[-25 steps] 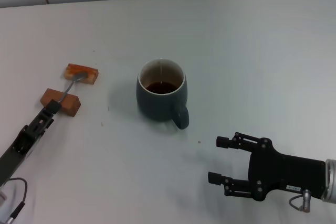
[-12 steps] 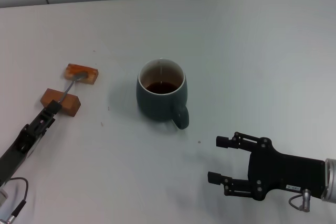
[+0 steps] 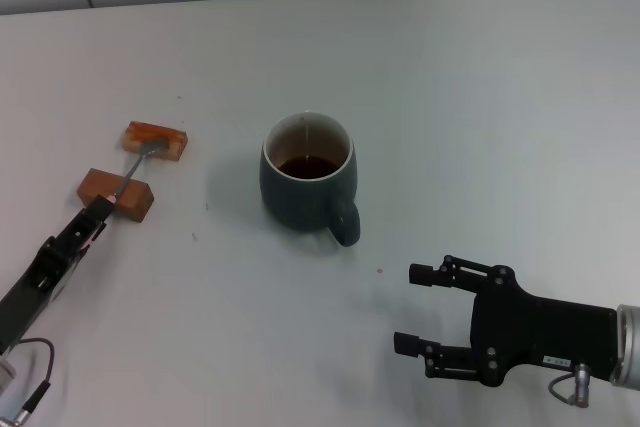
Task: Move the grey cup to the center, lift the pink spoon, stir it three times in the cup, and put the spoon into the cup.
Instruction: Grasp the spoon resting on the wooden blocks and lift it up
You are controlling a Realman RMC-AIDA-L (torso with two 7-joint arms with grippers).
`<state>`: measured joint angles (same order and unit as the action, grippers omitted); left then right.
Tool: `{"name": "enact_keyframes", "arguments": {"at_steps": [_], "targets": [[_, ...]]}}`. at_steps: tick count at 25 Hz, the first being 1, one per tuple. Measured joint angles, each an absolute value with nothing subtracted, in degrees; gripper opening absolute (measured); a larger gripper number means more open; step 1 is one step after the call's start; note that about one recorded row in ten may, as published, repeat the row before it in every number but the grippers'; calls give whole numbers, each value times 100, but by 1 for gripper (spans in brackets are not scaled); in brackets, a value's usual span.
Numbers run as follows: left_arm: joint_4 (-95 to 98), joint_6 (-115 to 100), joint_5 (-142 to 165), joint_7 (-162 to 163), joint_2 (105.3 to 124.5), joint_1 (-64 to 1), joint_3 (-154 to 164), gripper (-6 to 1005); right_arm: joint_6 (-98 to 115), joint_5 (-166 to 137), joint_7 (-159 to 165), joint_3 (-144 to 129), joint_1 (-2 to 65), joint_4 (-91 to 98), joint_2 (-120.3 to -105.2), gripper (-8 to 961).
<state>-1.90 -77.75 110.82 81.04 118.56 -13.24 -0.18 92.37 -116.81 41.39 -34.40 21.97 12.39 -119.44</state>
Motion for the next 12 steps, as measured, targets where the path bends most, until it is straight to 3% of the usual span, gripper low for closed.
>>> {"name": "enact_keyframes", "arguments": {"at_steps": [12], "targets": [[-215,-7760,11101,8165,11856,-1327,10,481,9258,-11680,4139,-3445,2194,1239,-11944,790]]}}
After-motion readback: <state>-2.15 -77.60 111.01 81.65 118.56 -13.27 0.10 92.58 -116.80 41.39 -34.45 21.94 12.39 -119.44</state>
